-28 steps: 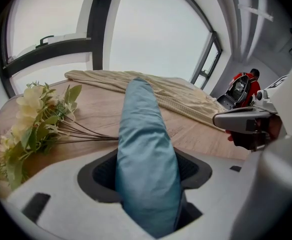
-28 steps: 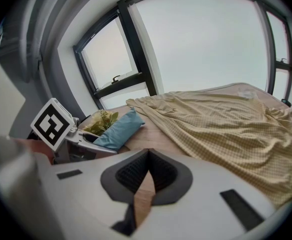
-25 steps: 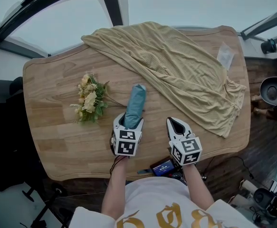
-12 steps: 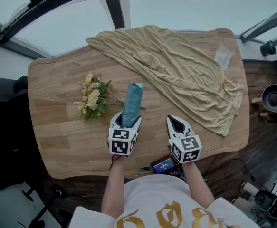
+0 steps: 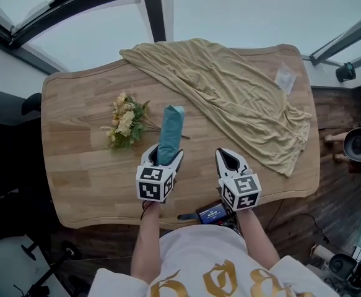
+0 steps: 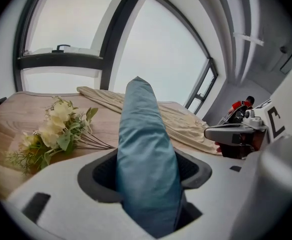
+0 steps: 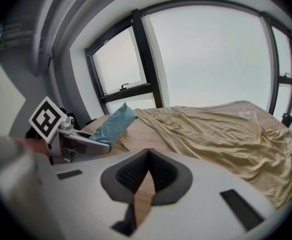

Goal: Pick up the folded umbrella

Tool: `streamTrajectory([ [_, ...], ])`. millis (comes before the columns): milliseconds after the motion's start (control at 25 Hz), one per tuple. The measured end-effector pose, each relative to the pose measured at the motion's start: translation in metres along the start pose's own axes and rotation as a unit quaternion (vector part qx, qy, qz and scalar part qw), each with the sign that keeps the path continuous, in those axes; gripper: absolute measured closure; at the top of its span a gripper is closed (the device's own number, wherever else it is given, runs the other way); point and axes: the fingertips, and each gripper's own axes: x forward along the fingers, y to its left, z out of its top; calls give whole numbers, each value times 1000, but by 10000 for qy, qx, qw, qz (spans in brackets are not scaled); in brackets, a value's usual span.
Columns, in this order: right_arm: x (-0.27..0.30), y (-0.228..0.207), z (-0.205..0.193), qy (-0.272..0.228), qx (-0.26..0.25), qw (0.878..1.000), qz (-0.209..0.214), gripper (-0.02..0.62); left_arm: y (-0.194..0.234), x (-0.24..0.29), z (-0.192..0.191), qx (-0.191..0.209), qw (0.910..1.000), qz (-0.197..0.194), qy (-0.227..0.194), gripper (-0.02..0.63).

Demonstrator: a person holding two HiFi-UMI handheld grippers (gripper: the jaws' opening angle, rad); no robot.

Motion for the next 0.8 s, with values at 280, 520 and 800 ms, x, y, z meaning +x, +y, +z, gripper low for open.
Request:
streamTrajectory([
  [280, -16, 15, 6, -116, -211, 9997, 56, 584, -12, -21, 1, 149, 9995, -116, -261, 295],
  [520, -28, 23, 16, -281, -325, 9991, 33, 584, -23, -43, 5, 153, 9983, -172, -528, 295],
  [800, -45, 34, 23, -464, -424, 9980, 46, 584, -29, -74, 9, 107, 9968, -73, -787, 295],
])
